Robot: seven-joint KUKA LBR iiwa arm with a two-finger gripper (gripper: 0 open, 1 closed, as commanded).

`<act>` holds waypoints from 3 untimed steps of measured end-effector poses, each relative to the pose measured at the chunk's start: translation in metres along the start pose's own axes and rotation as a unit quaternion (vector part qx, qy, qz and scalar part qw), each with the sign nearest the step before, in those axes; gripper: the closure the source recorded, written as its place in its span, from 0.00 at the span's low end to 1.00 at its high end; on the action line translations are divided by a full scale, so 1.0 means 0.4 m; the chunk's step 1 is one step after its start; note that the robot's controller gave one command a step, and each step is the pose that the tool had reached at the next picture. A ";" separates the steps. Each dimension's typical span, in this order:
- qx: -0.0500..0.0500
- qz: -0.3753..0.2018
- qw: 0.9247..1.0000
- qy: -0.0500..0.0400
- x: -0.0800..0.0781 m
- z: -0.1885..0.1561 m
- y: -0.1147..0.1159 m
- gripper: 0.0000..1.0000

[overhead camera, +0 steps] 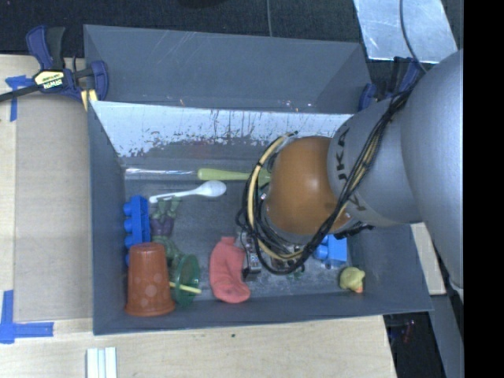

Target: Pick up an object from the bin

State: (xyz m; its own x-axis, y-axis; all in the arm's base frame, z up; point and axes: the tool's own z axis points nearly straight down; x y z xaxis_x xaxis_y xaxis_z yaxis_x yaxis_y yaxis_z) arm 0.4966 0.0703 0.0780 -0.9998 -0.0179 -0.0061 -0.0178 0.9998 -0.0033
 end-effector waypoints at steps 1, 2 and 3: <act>0.000 -0.002 1.000 0.002 0.002 -0.142 0.002 1.00; 0.001 0.007 1.000 0.002 -0.006 -0.343 -0.100 0.00; 0.000 0.006 1.000 0.003 -0.005 -0.341 -0.099 0.00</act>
Offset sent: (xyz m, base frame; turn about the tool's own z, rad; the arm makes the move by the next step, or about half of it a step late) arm 0.0012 -0.0386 0.1364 0.0123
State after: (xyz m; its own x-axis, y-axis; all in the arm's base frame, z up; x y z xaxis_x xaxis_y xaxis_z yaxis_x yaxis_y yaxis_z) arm 0.4986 0.0312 0.2147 -1.0000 -0.0055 -0.0009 -0.0055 1.0000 -0.0040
